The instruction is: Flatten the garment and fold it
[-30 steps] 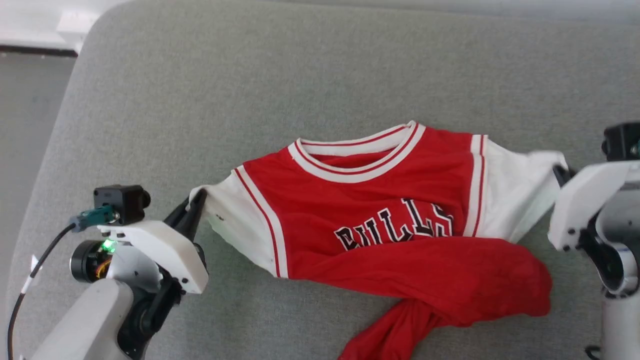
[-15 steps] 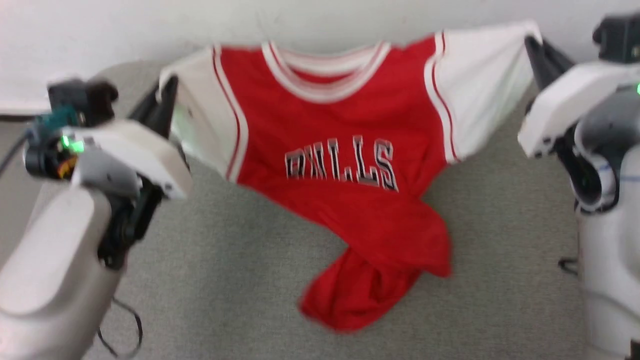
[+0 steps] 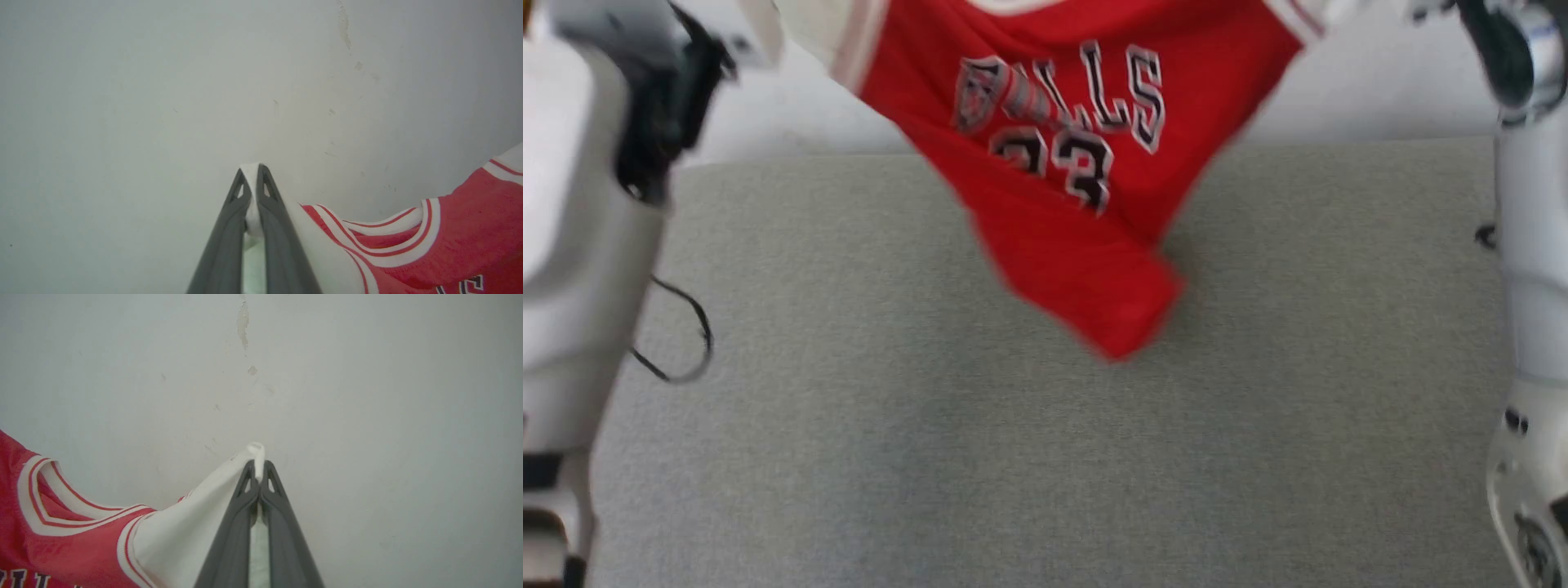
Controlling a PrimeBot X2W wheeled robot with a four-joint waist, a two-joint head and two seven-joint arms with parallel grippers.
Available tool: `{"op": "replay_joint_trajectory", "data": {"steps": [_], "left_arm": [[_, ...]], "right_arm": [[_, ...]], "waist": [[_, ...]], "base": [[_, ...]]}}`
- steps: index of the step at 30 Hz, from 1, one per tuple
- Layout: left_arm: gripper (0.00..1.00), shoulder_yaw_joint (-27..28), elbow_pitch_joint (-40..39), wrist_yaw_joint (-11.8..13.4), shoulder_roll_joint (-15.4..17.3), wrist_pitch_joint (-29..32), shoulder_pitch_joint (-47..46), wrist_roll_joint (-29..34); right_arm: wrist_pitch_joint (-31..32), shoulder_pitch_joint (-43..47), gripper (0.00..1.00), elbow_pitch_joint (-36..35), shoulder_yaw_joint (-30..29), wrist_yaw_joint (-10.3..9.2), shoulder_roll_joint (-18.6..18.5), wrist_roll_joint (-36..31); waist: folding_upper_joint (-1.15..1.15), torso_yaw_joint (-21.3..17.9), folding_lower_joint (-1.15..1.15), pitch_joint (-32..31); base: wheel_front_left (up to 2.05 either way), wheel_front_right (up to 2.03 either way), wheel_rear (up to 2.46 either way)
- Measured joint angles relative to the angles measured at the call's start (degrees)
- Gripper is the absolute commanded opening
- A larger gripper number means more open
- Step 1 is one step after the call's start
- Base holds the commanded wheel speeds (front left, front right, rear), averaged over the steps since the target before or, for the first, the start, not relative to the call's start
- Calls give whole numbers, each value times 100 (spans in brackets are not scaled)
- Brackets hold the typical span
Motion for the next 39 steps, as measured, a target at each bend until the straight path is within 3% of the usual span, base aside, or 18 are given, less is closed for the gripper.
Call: {"op": "replay_joint_trajectory", "data": {"steps": [11, 19, 31, 39], "left_arm": [[0, 56, 1099, -157, -8, 91, -1397, 149], [0, 111, 1404, -298, -81, -136, -1870, 153], [0, 410, 1350, -609, -132, -1501, -3376, 312], [0, 422, 1539, -1033, -298, -2446, -3886, 364]], "right_arm": [[-516, -1454, 0, 1427, -44, 0, 201, -670], [-704, -2164, 0, 1886, -83, 1, 286, -1053], [-1511, -3490, 0, 1858, -137, 1, 137, -2016], [-1870, -3847, 0, 1829, -197, 2, 93, -2513]], "waist": [[0, -362, 1, 199], [-1, -500, 1, 692], [-1, -586, 3, 2022], [-1, -571, 3, 2997]], "base": [[0, 0, 0], [0, 0, 0], [0, 0, 0], [0, 0, 0]]}}
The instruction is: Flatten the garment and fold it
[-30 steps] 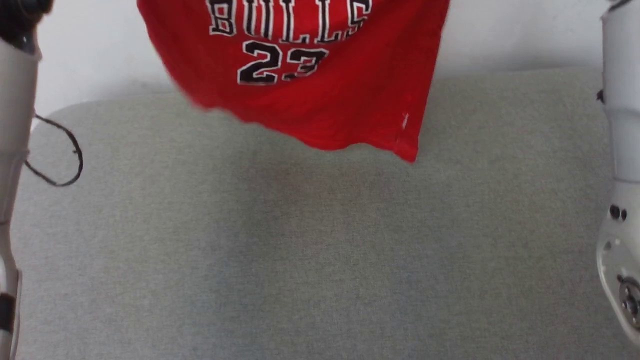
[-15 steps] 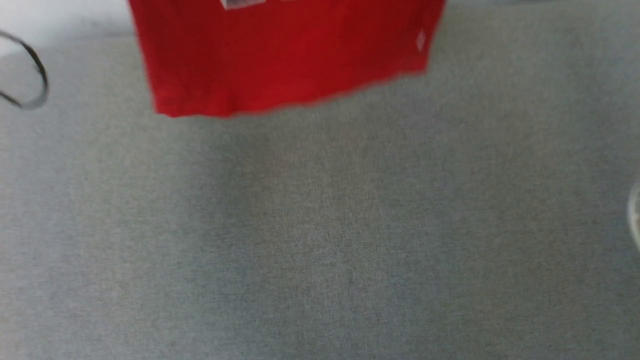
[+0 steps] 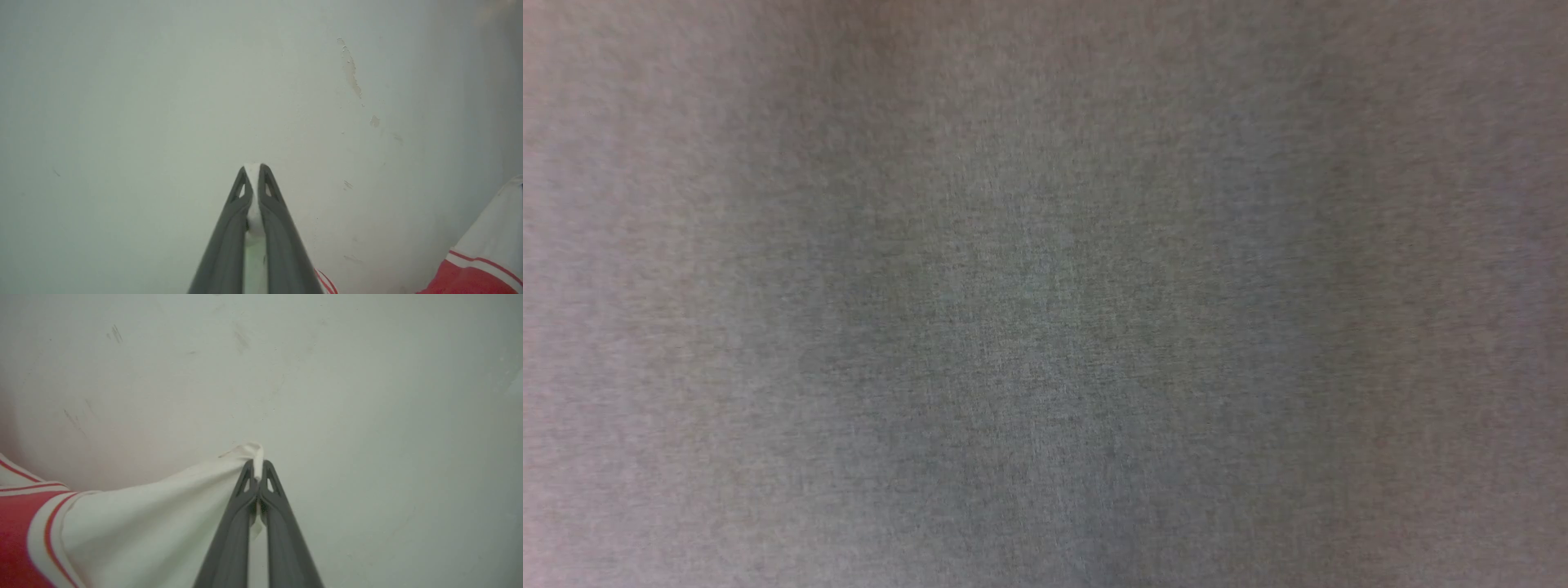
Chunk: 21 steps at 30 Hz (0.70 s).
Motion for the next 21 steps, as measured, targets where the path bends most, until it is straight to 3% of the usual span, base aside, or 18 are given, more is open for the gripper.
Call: {"op": "replay_joint_trajectory", "data": {"steps": [11, 21], "left_arm": [[0, 370, -98, -382, -76, -343, -175, 52], [0, 1067, -645, -665, -174, -346, 1179, 66]], "right_arm": [[-732, -332, 0, -282, 90, 0, -391, -689], [-1373, 363, 0, -167, 387, 1, -393, -521]], "waist": [[0, 97, -2, 1068], [0, 306, -2, 1400]], "base": [[0, 0, 0], [0, 0, 0]]}}
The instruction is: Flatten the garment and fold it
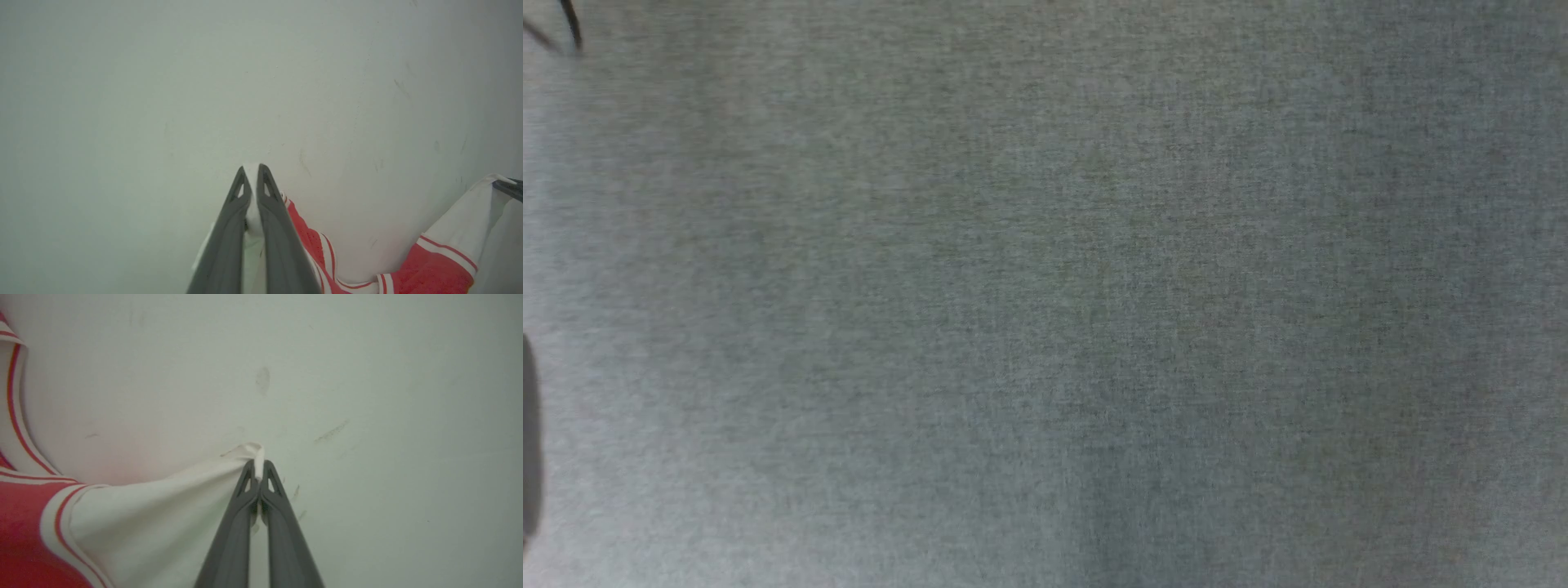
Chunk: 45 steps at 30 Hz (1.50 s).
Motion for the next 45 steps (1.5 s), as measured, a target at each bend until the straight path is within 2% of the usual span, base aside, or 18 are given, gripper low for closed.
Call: {"op": "replay_joint_trajectory", "data": {"steps": [6, 11, 18, 21, 25, 30, 37, 45], "left_arm": [[0, 490, -505, -55, 4, -1, 968, -227], [0, 538, -829, -62, 46, -1, 2095, -345], [0, 561, -1583, -52, 199, 47, 3766, -481], [0, 500, -1970, 40, 324, 181, 4569, -438], [0, 464, -2502, 185, 350, 365, 5583, -491], [0, 420, -2997, 318, 385, 609, 6783, -655], [0, 77, -2849, 343, 457, 926, 8008, -787], [0, -168, -2641, 283, 501, 1405, 8836, -1169]], "right_arm": [[-181, 618, 0, -244, 388, 0, -5, 636], [-189, 1536, 0, -727, 568, 0, -216, 1304], [67, 3312, 0, -2039, 438, -1, -471, 2062], [297, 4128, 0, -2618, 332, -1, -489, 2314], [673, 5155, 0, -3308, 199, -1, -453, 2724], [1151, 6607, 0, -4133, -7, -2, -133, 3315], [1406, 7951, 0, -4305, -209, -2, 11, 3796], [1925, 8952, 0, -4111, -301, -2, -321, 4480]], "waist": [[0, 54, -2, -249], [0, 52, -2, -529], [0, 14, -3, -1005], [0, -6, -3, -1225], [0, -28, -3, -1515], [0, -37, -2, -1910], [0, 4, -2, -2333], [0, 64, -2, -2824]], "base": [[0, 0, 0], [0, 0, 0], [0, 0, 0], [0, 0, 0], [0, 0, 0], [0, 0, 0], [0, 0, 0], [0, 0, 0]]}}
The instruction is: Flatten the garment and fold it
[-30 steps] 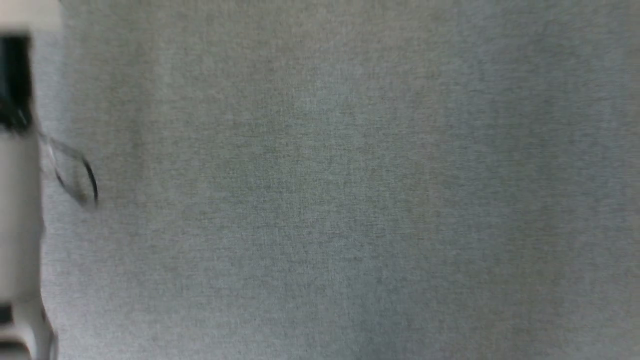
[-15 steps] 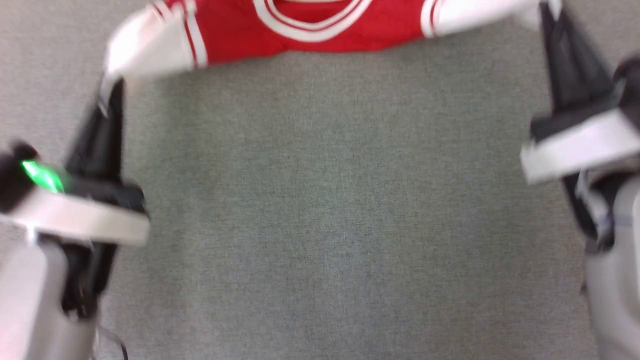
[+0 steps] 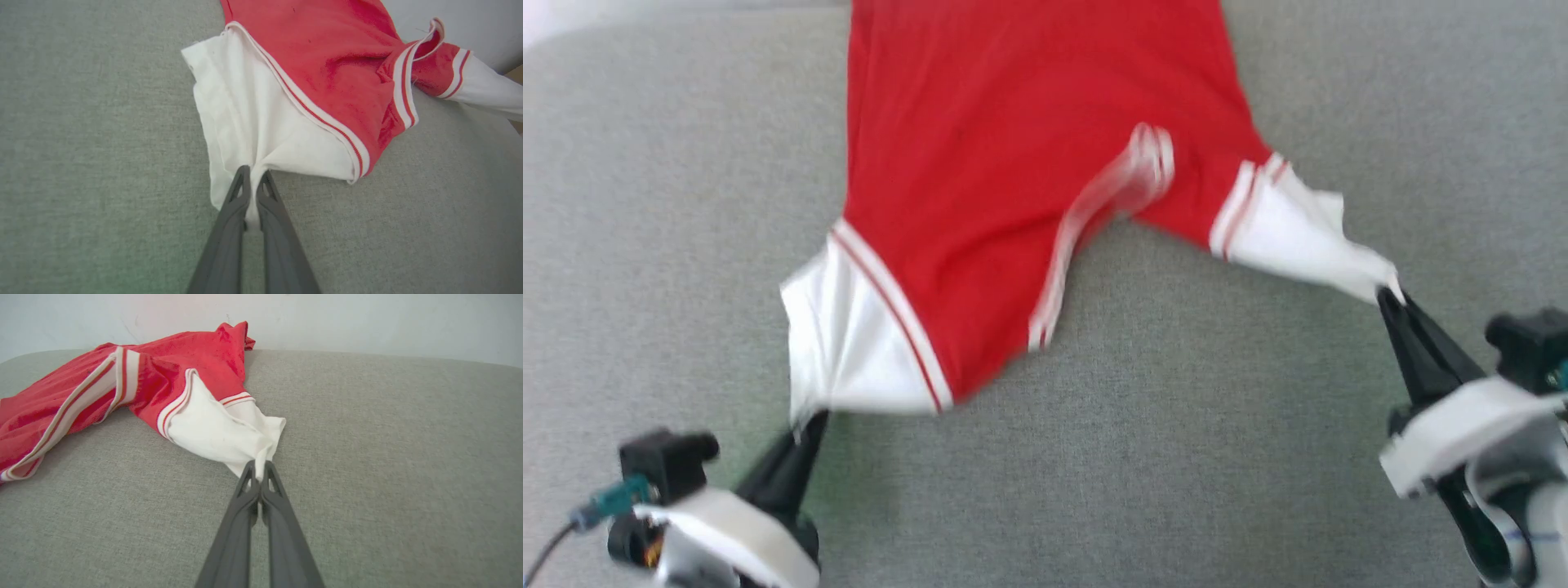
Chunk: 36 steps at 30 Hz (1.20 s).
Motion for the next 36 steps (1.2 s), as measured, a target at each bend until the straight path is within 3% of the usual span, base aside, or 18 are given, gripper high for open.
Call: {"op": "replay_joint_trajectory", "data": {"steps": [9, 22, 29, 36], "left_arm": [[0, -92, -218, 21, 257, 751, 856, -485], [0, -32, -971, 512, 510, 1334, 1880, -857], [0, 24, -1341, 733, 597, 1482, 2258, -945], [0, 194, -1592, 882, 621, 1392, 2514, -1025]], "right_arm": [[648, 1085, 0, -198, -111, 0, -124, 677], [2232, 2363, 0, -851, -179, -1, -684, 1983], [2895, 2954, 0, -1222, -513, -1, -636, 2225], [3154, 3275, 0, -1521, -870, -1, -430, 2231]], "waist": [[-1, 51, 0, -554], [-1, 89, 0, -1244], [-1, 151, 0, -1479], [-1, 222, 1, -1573]], "base": [[0, 0, 0], [0, 0, 0], [0, 0, 0], [0, 0, 0]]}}
